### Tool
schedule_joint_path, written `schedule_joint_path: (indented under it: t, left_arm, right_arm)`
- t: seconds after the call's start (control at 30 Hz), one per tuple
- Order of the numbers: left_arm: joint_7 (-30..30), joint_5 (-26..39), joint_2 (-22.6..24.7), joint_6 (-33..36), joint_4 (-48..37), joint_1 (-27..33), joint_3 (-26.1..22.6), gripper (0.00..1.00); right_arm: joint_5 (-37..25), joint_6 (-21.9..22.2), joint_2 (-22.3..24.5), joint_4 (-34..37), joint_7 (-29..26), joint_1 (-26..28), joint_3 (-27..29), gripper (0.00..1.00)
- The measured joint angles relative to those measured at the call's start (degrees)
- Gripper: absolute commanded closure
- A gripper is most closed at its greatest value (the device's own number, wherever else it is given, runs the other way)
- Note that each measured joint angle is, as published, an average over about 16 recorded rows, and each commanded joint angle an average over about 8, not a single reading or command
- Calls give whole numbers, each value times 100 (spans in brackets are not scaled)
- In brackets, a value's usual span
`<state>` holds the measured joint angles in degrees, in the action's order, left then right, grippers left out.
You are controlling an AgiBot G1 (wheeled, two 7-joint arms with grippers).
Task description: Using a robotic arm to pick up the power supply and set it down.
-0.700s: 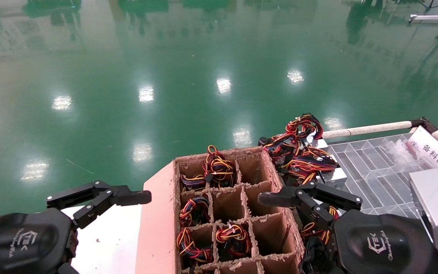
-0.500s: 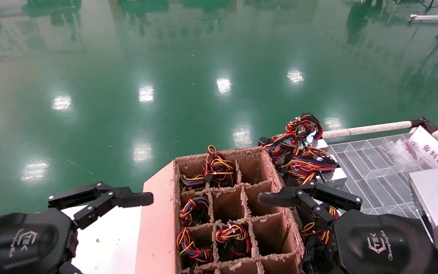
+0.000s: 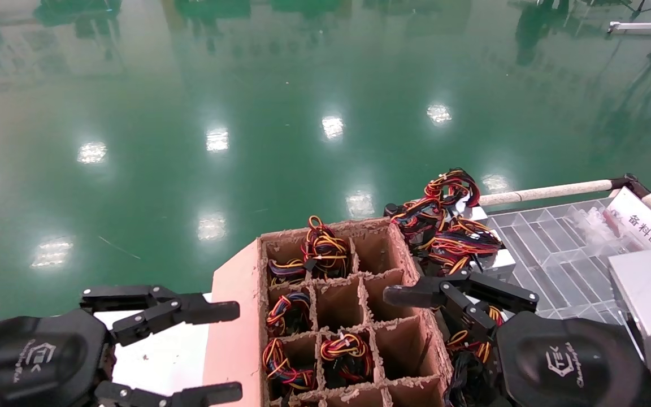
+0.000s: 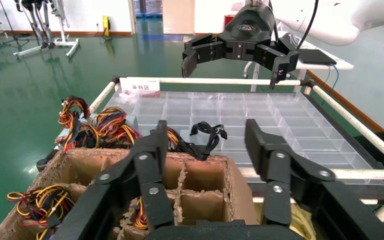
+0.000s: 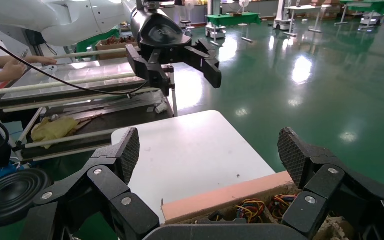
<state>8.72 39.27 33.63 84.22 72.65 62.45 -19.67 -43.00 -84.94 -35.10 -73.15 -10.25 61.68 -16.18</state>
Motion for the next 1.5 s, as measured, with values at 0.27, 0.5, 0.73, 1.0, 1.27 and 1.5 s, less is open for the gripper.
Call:
schedule_joint_path:
  t: [0.27, 0.5, 0.73, 1.0, 1.27, 1.5]
  left_arm:
    - [0, 0, 0, 0, -1, 0, -1, 100]
    - [-1, -1, 0, 1, -1, 1, -1, 100]
    - [-1, -1, 0, 1, -2, 1, -2, 100]
    - [-2, -1, 0, 0, -2, 1, -3, 100]
    - [-2, -2, -1, 0, -2, 2, -3, 99]
    - [-2, -2, -1, 0, -2, 2, -4, 45]
  right_arm:
    - [-543, 209, -157, 138, 169, 135, -181, 0]
    - [-1335, 424, -503, 407, 410, 438, -504, 0]
    - [-2161, 535, -918, 743, 690, 859, -882, 11]
    - [-3051, 594, -1350, 1114, 1007, 1354, -1302, 99]
    - [-3619, 658, -1693, 1472, 1311, 1683, -1575, 100]
    - [-3824, 690, -1896, 1747, 1517, 1820, -1686, 100]
